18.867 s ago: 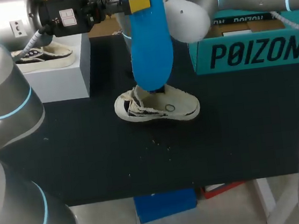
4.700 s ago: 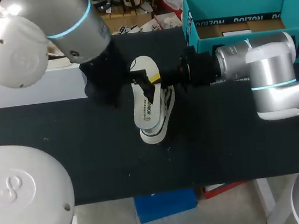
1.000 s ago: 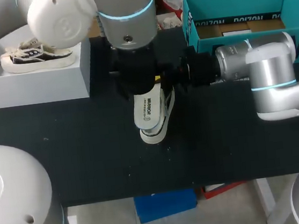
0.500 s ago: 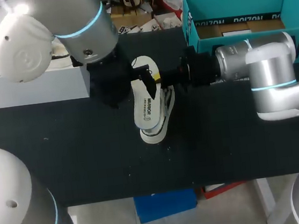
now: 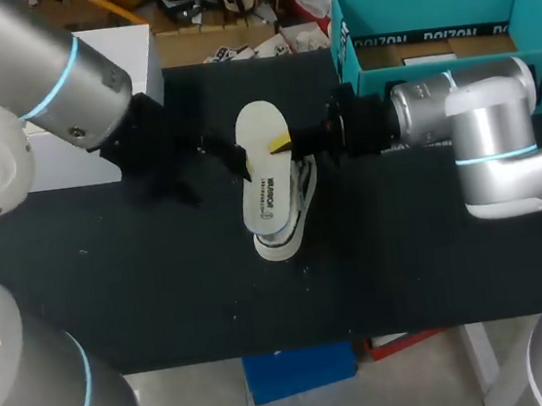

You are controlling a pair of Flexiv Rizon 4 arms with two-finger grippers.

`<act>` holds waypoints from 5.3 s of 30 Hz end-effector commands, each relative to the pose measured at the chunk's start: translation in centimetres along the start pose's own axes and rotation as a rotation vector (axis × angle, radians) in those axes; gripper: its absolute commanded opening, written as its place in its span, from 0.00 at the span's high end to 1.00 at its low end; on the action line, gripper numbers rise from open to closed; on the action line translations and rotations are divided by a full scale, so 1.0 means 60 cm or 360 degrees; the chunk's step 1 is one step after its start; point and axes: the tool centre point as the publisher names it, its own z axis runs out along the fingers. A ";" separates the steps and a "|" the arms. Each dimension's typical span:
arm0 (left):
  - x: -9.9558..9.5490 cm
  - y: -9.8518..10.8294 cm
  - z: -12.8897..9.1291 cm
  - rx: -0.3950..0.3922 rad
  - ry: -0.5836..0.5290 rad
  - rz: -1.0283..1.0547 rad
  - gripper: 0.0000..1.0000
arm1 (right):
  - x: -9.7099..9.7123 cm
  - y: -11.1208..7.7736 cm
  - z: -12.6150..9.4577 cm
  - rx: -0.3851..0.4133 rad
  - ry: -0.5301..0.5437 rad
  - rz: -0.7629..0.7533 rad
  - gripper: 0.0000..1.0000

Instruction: Take the shoe out of the shoebox, open the shoe tongue, remove and reinsert the insole, then place the shoe into the shoebox

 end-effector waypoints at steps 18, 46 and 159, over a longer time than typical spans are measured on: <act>0.040 0.011 0.020 0.0053 -0.1163 -0.0243 0.00 | 0.000 -0.001 0.001 -0.0002 -0.0004 0.0002 1.00; 0.049 0.067 0.056 -0.0132 -0.1500 -0.0162 0.00 | 0.000 -0.001 0.001 -0.0002 -0.0004 0.0002 1.00; 0.099 -0.106 0.133 0.1083 -0.0518 -0.0267 1.00 | 0.066 -0.205 -0.139 -0.0762 -0.0705 0.0220 0.00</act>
